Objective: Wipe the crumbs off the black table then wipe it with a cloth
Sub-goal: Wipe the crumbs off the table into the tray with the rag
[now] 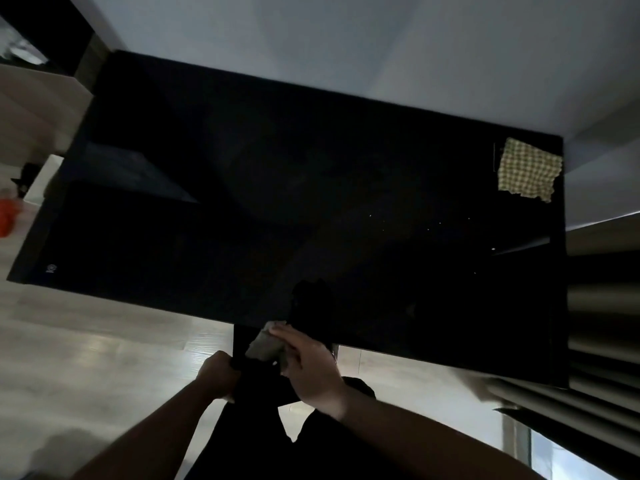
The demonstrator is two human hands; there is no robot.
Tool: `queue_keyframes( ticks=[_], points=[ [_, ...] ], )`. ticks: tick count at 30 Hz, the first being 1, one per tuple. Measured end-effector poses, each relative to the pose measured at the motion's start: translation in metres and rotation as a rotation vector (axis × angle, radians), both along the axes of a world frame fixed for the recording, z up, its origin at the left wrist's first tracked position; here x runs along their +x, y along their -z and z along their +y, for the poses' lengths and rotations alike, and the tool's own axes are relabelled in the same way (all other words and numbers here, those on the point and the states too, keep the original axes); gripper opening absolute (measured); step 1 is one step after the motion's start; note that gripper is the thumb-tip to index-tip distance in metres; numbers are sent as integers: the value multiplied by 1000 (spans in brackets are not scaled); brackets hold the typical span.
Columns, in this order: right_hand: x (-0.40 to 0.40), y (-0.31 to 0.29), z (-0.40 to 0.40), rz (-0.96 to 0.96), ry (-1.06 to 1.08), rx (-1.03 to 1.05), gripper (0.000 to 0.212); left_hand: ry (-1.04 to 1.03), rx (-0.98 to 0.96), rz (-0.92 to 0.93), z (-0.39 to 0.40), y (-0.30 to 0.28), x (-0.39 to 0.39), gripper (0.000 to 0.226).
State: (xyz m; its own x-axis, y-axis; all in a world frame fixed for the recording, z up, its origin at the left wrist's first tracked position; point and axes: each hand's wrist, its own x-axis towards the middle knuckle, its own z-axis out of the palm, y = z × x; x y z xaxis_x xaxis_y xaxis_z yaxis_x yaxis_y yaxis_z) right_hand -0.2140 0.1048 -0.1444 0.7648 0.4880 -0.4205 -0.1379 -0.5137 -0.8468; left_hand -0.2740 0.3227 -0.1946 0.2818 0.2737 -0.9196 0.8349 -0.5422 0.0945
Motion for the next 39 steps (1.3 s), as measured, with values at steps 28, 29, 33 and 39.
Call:
queue_keyframes(
  ticks=[28, 29, 33, 39],
  points=[
    [136, 52, -60, -524, -36, -423, 66, -11, -14, -26, -33, -1, 0, 31],
    [115, 52, -56, -510, -41, -381, 66, -11, -25, -34, -34, 0, -1, 32],
    [39, 43, -41, -394, -103, -245, 66, 1, -10, -37, -38, -7, -1, 27],
    [-19, 6, -37, -138, -132, -158, 63, 41, -18, -41, -42, -14, -4, 24]
  ],
)
